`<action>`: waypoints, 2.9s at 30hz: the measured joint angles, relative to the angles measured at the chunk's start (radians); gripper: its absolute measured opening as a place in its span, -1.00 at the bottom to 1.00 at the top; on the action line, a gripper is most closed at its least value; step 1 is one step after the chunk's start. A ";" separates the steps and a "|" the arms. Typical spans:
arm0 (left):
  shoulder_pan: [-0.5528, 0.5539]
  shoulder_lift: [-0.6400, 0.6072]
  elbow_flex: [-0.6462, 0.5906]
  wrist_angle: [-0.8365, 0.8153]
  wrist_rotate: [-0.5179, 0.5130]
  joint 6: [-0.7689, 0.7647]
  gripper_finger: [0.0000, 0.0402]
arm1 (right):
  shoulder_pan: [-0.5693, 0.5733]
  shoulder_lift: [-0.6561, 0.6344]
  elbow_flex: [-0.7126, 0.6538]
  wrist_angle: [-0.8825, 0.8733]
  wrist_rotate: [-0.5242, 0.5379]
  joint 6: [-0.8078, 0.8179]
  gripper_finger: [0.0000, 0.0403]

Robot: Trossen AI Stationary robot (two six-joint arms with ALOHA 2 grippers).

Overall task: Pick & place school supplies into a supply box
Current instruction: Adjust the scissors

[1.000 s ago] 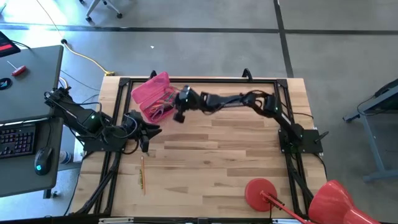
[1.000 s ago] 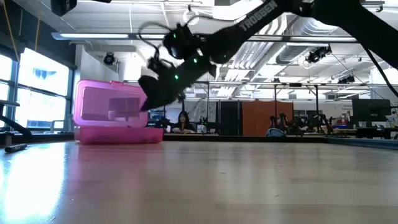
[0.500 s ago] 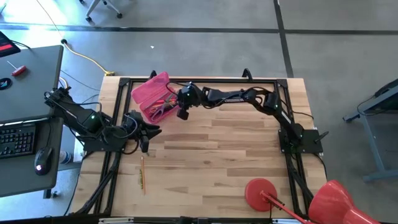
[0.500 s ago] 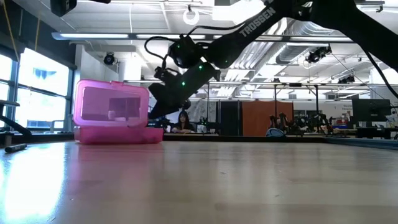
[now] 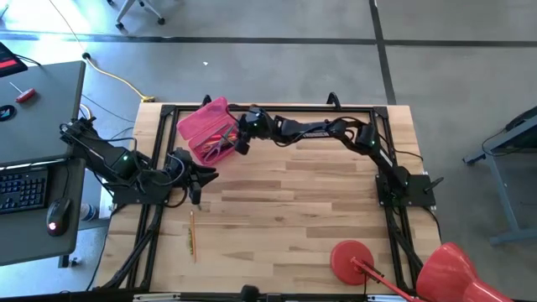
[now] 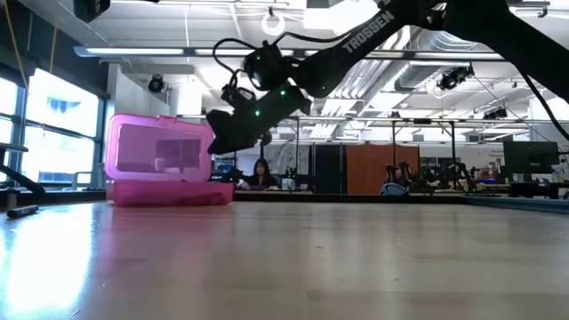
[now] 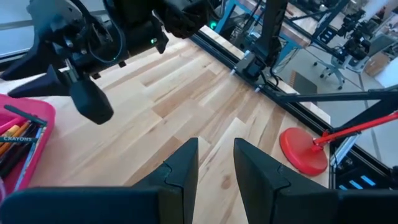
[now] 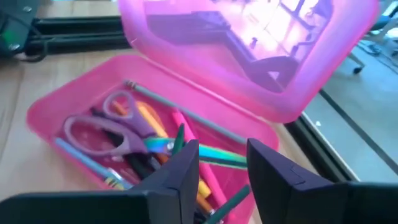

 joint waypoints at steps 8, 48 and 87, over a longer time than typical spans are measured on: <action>0.000 0.000 0.000 0.009 -0.003 0.000 -0.34 | -0.029 0.045 0.000 0.020 0.041 0.066 -0.59; 0.000 0.000 0.000 0.013 -0.053 0.027 -0.33 | -0.088 0.072 0.002 0.248 -0.249 0.484 -1.00; 0.224 0.059 -0.001 -0.347 -0.111 -0.029 -0.88 | 0.329 -0.586 0.000 -0.562 0.173 -0.086 -1.00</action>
